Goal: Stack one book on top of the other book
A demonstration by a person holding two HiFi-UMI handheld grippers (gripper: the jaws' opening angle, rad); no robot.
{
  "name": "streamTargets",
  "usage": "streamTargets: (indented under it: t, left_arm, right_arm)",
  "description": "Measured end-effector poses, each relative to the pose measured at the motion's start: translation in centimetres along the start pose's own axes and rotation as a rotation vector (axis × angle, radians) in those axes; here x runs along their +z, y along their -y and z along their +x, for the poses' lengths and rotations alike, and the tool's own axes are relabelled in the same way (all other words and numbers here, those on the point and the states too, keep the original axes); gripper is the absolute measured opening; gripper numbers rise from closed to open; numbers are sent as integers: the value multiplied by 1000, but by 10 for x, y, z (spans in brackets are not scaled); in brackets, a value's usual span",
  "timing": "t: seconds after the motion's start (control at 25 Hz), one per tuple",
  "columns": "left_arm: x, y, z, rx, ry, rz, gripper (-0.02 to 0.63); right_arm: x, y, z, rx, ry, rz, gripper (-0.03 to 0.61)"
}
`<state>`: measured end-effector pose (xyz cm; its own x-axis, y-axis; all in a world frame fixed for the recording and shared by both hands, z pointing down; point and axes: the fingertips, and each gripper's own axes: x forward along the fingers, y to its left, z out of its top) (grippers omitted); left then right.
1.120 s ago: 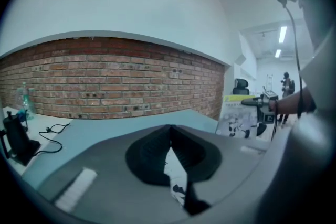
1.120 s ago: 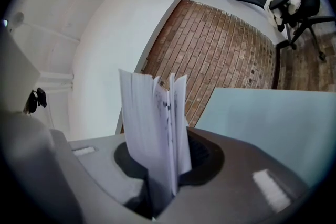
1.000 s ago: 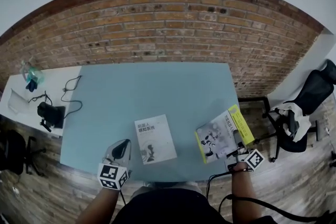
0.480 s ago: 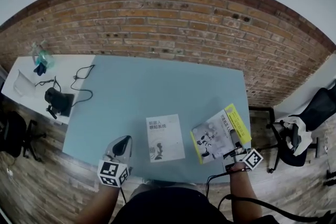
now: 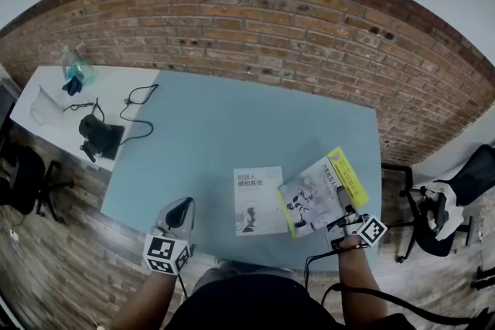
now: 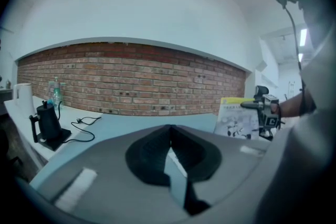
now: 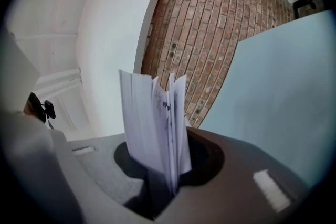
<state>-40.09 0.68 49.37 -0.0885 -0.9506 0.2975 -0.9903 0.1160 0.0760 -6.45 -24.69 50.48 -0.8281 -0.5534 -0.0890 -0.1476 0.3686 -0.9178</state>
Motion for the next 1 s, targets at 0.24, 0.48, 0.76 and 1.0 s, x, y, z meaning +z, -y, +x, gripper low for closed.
streamTargets:
  t: [0.24,0.48,0.76,1.0]
  left_arm:
    - [-10,-22,-19,37,-6,-26,5]
    - [-18,-43,-34,73,-7,-44,5]
    - [-20,-72,-45,103,-7,-49,5]
    - [-24,-92,-56,111,-12,-42,5]
  right_arm:
    - [-26,-4,22,12,-38,12,92]
    - [-53,-11,44,38,-68,31,94]
    - [-86,-11,64,38,-105,41,94]
    - [-115,-12,75,46,-122,65,95]
